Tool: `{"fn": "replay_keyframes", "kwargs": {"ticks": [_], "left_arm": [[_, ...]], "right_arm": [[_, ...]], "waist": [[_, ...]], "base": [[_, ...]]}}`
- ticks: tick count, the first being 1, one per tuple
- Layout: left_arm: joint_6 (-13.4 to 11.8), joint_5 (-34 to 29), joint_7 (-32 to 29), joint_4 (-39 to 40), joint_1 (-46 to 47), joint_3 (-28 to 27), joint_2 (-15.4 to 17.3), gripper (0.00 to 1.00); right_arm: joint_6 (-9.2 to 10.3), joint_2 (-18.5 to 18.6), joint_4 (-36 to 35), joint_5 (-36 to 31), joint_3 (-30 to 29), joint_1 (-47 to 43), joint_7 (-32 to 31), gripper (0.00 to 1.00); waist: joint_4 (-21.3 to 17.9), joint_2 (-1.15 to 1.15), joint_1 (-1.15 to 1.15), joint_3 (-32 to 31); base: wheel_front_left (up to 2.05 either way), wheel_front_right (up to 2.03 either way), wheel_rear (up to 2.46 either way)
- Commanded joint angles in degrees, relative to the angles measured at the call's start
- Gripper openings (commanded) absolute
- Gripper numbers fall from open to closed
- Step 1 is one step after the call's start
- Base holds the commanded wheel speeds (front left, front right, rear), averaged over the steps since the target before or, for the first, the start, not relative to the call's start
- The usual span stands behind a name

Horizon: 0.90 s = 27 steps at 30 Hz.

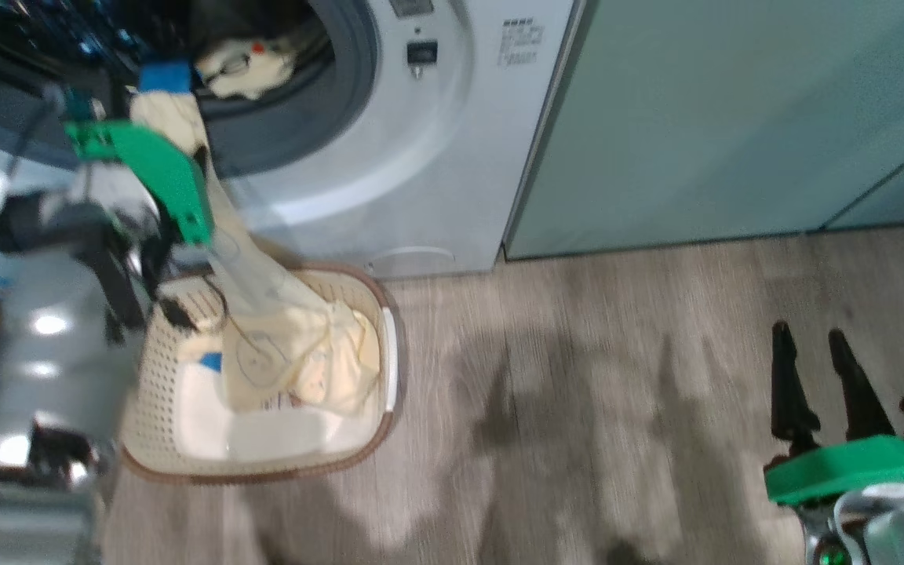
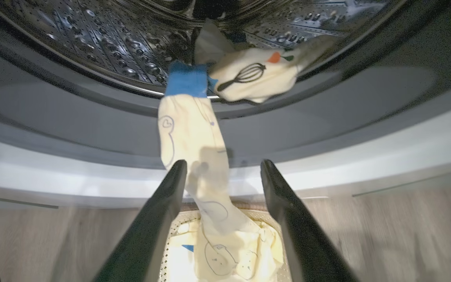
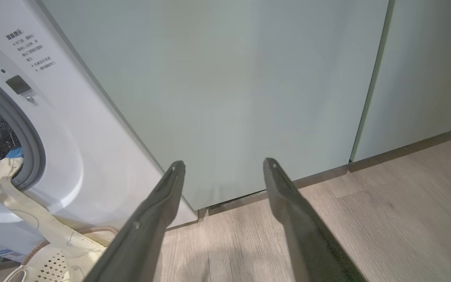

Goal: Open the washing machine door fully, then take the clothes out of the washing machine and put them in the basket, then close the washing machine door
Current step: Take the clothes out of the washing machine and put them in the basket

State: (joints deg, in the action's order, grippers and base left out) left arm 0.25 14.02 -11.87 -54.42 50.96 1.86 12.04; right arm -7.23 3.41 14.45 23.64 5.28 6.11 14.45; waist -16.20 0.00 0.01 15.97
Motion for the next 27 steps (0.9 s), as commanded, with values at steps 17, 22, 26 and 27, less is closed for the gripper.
{"fn": "replay_keyframes", "kwargs": {"ticks": [17,22,26,27], "left_arm": [[-4.5,-2.8,2.0,-12.1,22.2,1.0,6.0,1.00],[-5.5,-3.0,3.4,-14.5,25.0,1.6,5.9,1.00],[-6.7,-3.2,3.9,-16.2,26.0,2.1,5.9,1.00],[-6.8,-3.2,3.9,-16.5,26.1,2.2,5.8,1.00]], "right_arm": [[-0.25,-0.2,-3.3,0.1,1.0,8.3,0.5,1.00],[-0.25,-0.2,-3.6,-0.1,1.0,9.0,0.5,1.00],[-0.25,-0.2,-3.6,-0.1,1.2,9.5,0.5,1.00],[-0.25,-0.2,-3.6,-0.1,1.3,9.6,0.5,1.00]], "waist": [[-2.5,0.00,-0.01,14.0],[-2.1,0.00,-0.01,16.0],[-1.8,0.00,-0.01,16.7],[-1.8,0.00,-0.01,16.8]], "base": [[0.00,0.00,0.00],[0.00,0.00,0.00],[0.00,0.00,0.00],[0.00,0.00,0.00]]}}
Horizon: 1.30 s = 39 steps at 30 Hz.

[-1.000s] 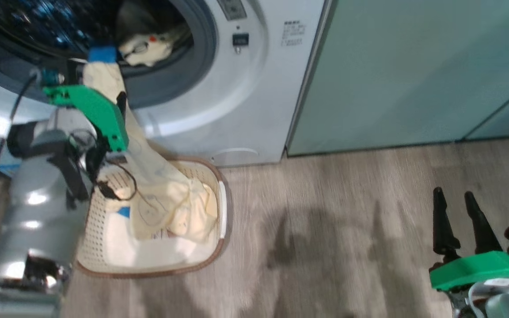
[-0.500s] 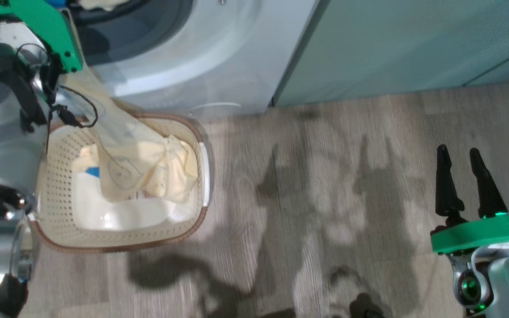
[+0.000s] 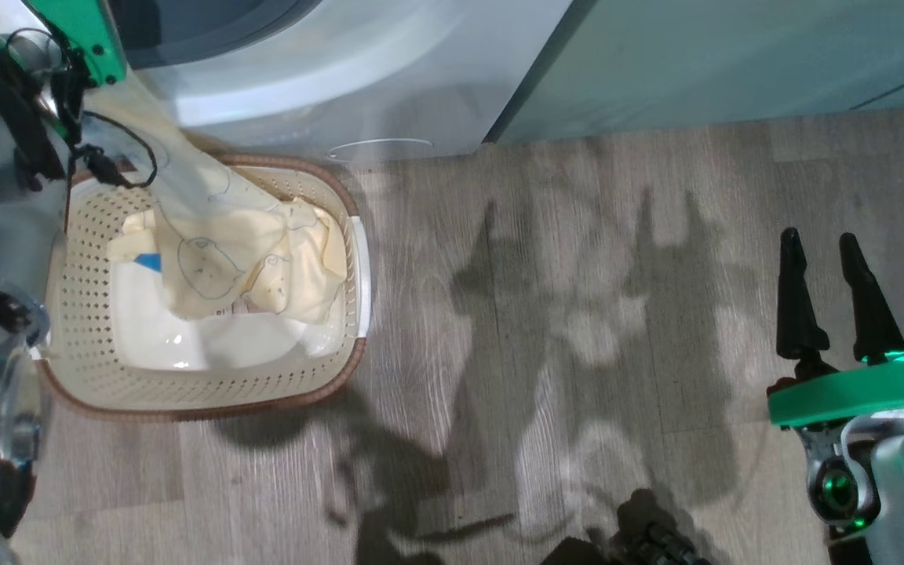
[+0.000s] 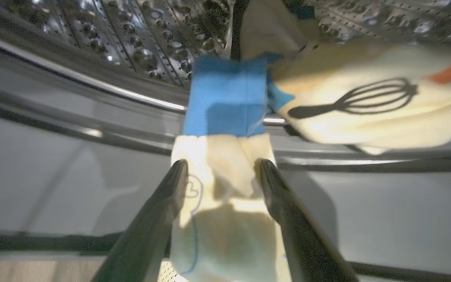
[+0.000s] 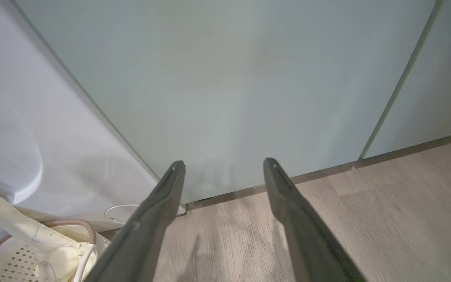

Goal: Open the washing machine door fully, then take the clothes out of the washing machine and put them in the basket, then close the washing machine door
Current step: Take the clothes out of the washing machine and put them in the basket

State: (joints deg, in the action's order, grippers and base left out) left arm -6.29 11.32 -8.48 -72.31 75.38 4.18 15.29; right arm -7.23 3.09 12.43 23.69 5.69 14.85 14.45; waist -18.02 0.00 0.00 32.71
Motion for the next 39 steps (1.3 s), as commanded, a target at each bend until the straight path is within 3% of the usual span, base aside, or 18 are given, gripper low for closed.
{"fn": "replay_keyframes", "kwargs": {"ticks": [1,5,6,9,19,24,39], "left_arm": [[-0.3,-0.5,0.6,1.1,1.8,0.0,2.6,1.00],[-0.2,-0.3,0.8,0.3,2.0,0.4,2.3,1.00],[0.0,-0.2,0.8,0.1,2.0,0.5,2.2,0.84],[0.6,0.2,1.1,-0.3,1.7,0.6,2.1,0.00],[3.3,1.4,5.5,-0.8,0.8,1.2,1.2,0.00],[5.9,2.4,9.4,-0.9,-1.3,1.4,-0.5,0.00],[11.7,4.4,18.0,-0.6,-14.5,3.6,-8.6,0.00]], "right_arm": [[-0.25,0.2,-1.6,-0.1,1.0,0.9,0.5,1.00],[-0.25,0.2,-1.6,-0.2,1.0,1.1,0.5,1.00],[-0.25,0.2,-1.6,-0.1,0.9,1.1,0.5,1.00],[-0.25,0.2,-1.5,0.0,1.0,1.1,0.5,1.00],[-0.25,0.3,-1.1,0.1,0.7,0.8,0.5,1.00],[-0.25,0.4,-0.9,0.0,0.2,0.2,0.5,1.00],[-0.25,1.5,0.0,0.1,-0.6,-2.8,0.5,1.00]], "waist": [[0.1,0.00,0.00,0.1],[0.2,0.00,0.00,0.3],[0.3,0.00,0.00,0.3],[0.3,0.00,0.00,0.2],[1.0,0.00,0.00,-0.9],[2.1,0.00,0.00,-3.1],[9.3,0.00,0.00,-12.0]], "base": [[0.00,0.00,0.00],[0.00,0.00,0.00],[0.00,0.00,0.00],[0.00,0.00,0.00],[0.00,0.00,0.00],[0.00,0.00,0.00],[0.00,0.00,0.00]]}}
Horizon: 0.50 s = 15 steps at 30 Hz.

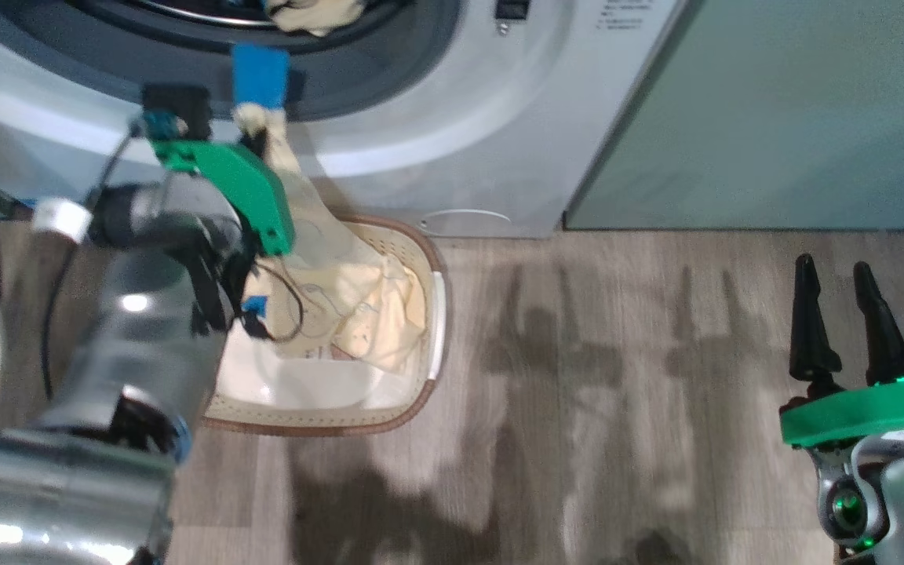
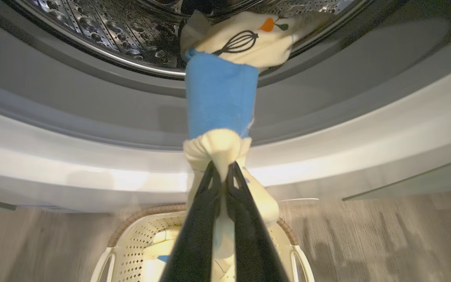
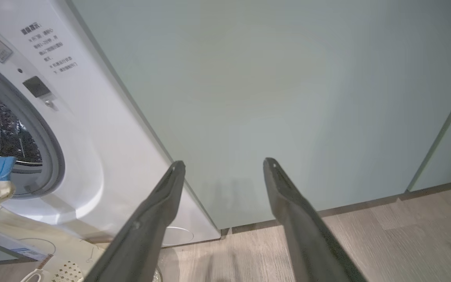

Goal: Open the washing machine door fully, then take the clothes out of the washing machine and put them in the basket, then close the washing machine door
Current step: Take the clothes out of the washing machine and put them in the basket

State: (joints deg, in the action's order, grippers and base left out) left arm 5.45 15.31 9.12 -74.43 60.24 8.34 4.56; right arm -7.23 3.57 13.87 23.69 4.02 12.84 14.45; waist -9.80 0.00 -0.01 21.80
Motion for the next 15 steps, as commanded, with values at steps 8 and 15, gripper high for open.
{"fn": "replay_keyframes", "kwargs": {"ticks": [8,15], "left_arm": [[1.3,0.8,0.8,1.4,-6.3,1.6,0.3,0.00],[1.0,0.8,-1.1,1.1,-10.1,2.7,0.3,0.00]], "right_arm": [[-0.25,1.5,-1.5,0.3,1.3,-1.3,0.5,1.00],[-0.25,2.2,-2.0,0.5,2.1,-0.5,0.5,1.00]], "waist": [[2.6,0.00,0.01,-2.0],[1.2,0.00,0.01,0.4]], "base": [[0.00,0.00,0.00],[0.00,0.00,0.00]]}}
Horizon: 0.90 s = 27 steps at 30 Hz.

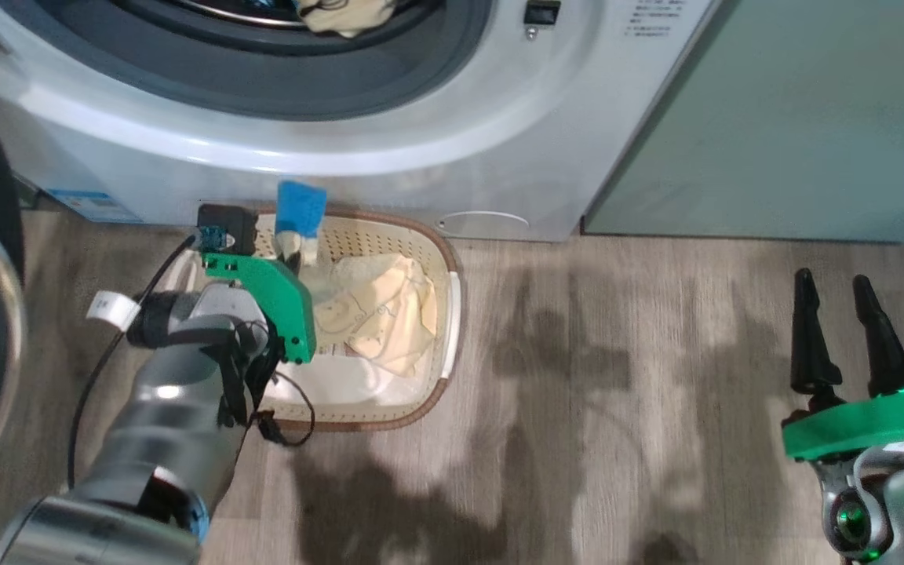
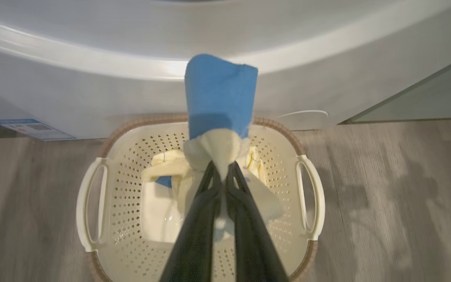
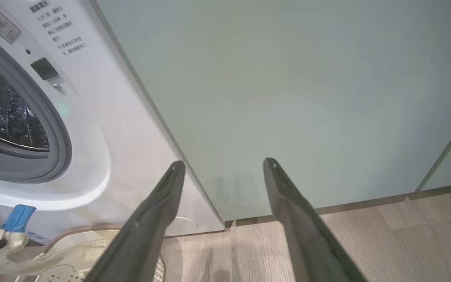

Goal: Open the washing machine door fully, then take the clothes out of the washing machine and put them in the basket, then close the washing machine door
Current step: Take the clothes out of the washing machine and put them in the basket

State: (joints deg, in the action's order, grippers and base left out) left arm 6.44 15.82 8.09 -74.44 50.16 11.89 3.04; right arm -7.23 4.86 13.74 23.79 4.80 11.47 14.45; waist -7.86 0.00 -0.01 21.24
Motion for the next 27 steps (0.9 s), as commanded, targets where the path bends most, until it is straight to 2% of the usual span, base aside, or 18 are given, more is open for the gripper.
{"fn": "replay_keyframes", "kwargs": {"ticks": [1,13,27], "left_arm": [[-0.3,0.3,-0.6,1.0,-0.3,-0.7,2.1,0.00],[-1.7,1.6,-7.6,0.6,-1.4,-0.7,5.3,0.00],[-3.8,3.3,-9.4,0.5,1.7,-1.4,7.5,0.00]], "right_arm": [[-0.25,0.9,-2.0,0.4,1.5,1.2,0.5,1.00],[-0.25,1.1,-3.1,0.2,1.4,3.4,0.5,1.00],[-0.25,1.3,-4.6,-0.1,0.7,6.0,0.5,1.00]], "waist": [[-1.1,0.00,0.01,1.6],[-4.5,0.00,0.01,9.3],[-5.9,0.00,0.01,16.9]], "base": [[0.00,0.00,0.00],[0.00,0.00,0.00],[0.00,0.00,0.00]]}}
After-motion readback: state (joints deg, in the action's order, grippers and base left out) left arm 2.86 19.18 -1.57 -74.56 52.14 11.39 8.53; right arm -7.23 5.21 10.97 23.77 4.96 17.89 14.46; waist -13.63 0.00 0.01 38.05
